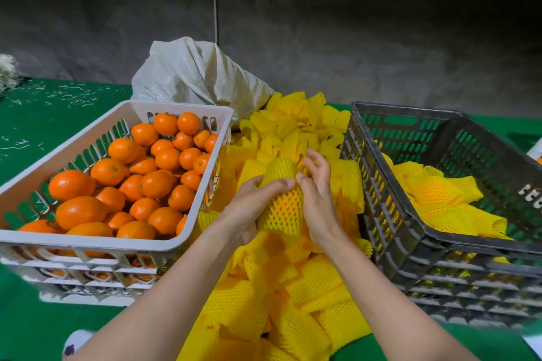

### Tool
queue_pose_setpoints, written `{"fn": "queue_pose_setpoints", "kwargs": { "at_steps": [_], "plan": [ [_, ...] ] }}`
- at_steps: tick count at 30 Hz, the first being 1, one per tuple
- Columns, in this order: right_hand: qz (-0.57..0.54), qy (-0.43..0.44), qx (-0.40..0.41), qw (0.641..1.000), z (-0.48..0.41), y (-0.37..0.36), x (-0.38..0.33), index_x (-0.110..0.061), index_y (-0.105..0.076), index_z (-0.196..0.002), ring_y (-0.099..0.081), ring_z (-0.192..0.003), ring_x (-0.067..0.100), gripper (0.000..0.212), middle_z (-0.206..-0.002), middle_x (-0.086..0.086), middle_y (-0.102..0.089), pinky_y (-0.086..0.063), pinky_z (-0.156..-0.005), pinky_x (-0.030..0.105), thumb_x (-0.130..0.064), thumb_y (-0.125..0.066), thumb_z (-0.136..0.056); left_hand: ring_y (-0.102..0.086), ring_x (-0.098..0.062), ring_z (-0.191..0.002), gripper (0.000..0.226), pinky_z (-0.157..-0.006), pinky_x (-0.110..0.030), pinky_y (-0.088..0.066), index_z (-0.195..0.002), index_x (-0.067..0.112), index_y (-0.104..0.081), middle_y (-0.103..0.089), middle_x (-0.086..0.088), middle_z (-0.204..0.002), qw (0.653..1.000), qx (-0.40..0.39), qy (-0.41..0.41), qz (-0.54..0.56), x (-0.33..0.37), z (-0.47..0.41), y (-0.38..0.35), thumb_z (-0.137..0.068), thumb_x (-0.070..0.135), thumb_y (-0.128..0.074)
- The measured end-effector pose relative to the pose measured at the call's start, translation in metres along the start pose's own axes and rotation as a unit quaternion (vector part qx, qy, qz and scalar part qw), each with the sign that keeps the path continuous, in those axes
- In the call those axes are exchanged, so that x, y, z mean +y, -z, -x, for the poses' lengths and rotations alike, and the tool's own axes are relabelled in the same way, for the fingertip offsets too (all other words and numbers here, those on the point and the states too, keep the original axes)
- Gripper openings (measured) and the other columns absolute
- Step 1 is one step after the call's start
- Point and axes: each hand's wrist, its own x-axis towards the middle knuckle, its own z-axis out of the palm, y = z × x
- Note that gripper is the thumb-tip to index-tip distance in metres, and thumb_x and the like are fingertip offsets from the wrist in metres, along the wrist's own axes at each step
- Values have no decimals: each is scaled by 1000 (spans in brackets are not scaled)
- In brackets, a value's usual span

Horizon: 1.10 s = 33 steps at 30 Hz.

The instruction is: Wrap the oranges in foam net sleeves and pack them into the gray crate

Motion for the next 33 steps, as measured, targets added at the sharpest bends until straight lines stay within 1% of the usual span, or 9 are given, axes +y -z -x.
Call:
{"fn": "queue_pose_setpoints", "kwargs": {
  "at_steps": [5, 8, 12, 16, 20, 22, 25, 30, 33],
  "plan": [
    [68, 60, -109, 990, 11, 4, -4, -50, -30, -129, -25, -129, -16, 36, -136, -34, -30, -28, -99, 5, -45, -36, -94, -68, -24, -102, 67, -81, -40, -56, -121, 14, -60, -71, -8, -110, 997, -11, -46, 66, 1, -4, -5, -70, 57, -64],
    [107, 52, -145, 982, 9, 11, -9, -41, -31, -134, -24, -133, -9, 45, -141, -24, -32, -25, -106, 14, -42, -45, -91, -65, -24, -108, 70, -95, -46, -50, -126, 17, -58, -68, -9, -117, 997, -1, -26, 76, 5, -7, -12, -80, 67, -44],
    [162, 79, -97, 979, 9, 26, -23, -32, -42, -133, -35, -130, 8, 58, -138, -4, -42, -31, -105, 21, -21, -70, -83, -71, -19, -91, 68, -76, -36, -56, -114, 16, -62, -73, -6, -101, 993, 11, 6, 115, 12, -10, -30, -88, 70, -29],
    [179, 129, -75, 972, 2, 61, -47, -25, -53, -124, -47, -118, 9, 56, -124, -5, -53, -38, -96, 18, -18, -75, -72, -65, -24, -106, 73, -91, -42, -51, -123, 14, -58, -69, -10, -115, 982, -41, -45, 178, 9, -7, -63, -91, 67, -19],
    [168, 165, -8, 972, -18, 126, -71, -31, -51, -118, -47, -107, -10, 51, -116, -23, -49, -37, -86, 6, -24, -71, -72, -60, -18, -84, 31, -68, -27, -47, -106, 15, -60, -67, -4, -94, 968, 97, -228, -51, -5, -12, -104, -100, 36, -38],
    [131, 133, 78, 979, -40, 167, -76, -34, -52, -113, -53, -96, -5, 48, -108, -21, -51, -46, -81, 14, -20, -73, -72, -56, -13, -77, 13, -68, -27, -44, -92, 16, -61, -66, -3, -88, 925, 85, -315, -192, -13, -20, -123, -98, 18, -49],
    [113, 42, 179, 977, -83, 227, -66, -32, -49, -106, -55, -88, 8, 45, -97, -12, -52, -52, -70, 30, -16, -74, -72, -60, -16, -80, 15, -68, -26, -39, -83, 10, -67, -68, -5, -86, 840, 32, -410, -353, -13, -43, -159, -94, 11, -56],
    [224, -133, 185, 948, -150, 279, -12, -25, -50, -105, -56, -100, 23, 48, -109, 7, -55, -51, -67, 30, -20, -78, -66, -61, -28, -95, 17, -80, -36, -46, -96, 7, -68, -69, -10, -99, 728, -63, -384, -564, -7, -89, -218, -94, 17, -55],
    [349, -181, 141, 909, -178, 278, 24, -24, -50, -112, -45, -112, 28, 52, -120, 12, -48, -45, -66, 28, -28, -76, -68, -60, -29, -98, 19, -86, -41, -49, -105, 11, -69, -68, -11, -105, 709, -75, -324, -622, -18, -101, -222, -93, 14, -54]
  ]
}}
